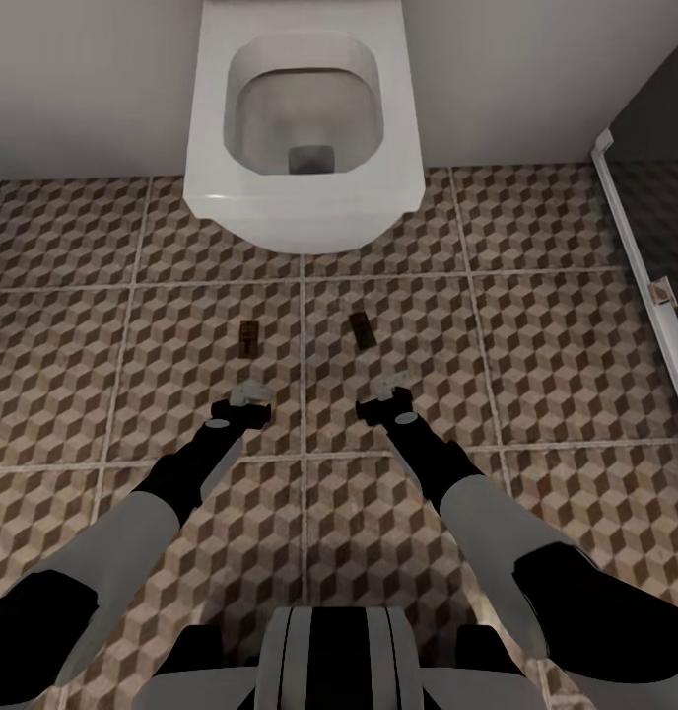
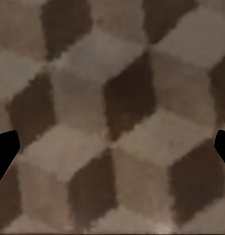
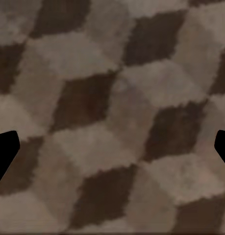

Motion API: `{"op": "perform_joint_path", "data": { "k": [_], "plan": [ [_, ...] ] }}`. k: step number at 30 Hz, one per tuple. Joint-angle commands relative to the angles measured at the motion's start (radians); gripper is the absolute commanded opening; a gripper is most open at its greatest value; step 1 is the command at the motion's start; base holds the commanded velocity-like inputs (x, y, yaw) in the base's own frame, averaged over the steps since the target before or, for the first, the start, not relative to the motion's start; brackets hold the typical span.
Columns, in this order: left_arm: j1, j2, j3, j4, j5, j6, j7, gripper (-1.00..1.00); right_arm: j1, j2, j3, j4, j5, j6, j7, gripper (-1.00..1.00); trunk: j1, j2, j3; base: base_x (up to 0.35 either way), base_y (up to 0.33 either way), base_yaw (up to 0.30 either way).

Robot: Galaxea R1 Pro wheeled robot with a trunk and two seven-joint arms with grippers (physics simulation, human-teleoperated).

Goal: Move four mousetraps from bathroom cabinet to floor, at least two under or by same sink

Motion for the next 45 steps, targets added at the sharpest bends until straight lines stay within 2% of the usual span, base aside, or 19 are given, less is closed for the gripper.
{"op": "perform_joint_path", "data": {
  "k": [1, 13, 28, 37, 45],
  "plan": [
    [-0.001, 0.002, -0.008, -0.003, 0.011, 0.004, 0.010, 1.00, 0.000, 0.000, 0.003, -0.001, 0.010, 0.008, -0.004, 1.00, 0.000, 0.000, 0.000, -0.051, 0.000, 0.000],
    [-0.001, 0.001, -0.008, -0.007, 0.011, 0.006, 0.011, 1.00, 0.000, 0.000, 0.003, -0.001, 0.010, 0.008, -0.004, 1.00, 0.000, 0.000, 0.000, -0.005, 0.000, 0.000],
    [-0.001, 0.001, -0.008, -0.003, 0.011, 0.007, 0.011, 1.00, 0.000, 0.000, 0.003, -0.001, 0.010, 0.008, -0.004, 1.00, -0.007, 0.003, 0.058, 0.000, 0.000, 0.000],
    [0.000, 0.001, -0.008, 0.036, 0.011, 0.006, 0.010, 1.00, 0.000, 0.000, 0.003, 0.000, 0.009, -0.036, -0.004, 1.00, -0.041, 0.066, 0.086, 0.000, 0.000, 0.000],
    [0.000, 0.002, -0.010, 0.109, 0.011, -0.004, 0.004, 1.00, 0.004, 0.000, 0.002, 0.013, 0.010, -0.086, -0.004, 1.00, -0.072, 0.122, 0.111, 0.000, 0.000, 0.000]
  ]
}}
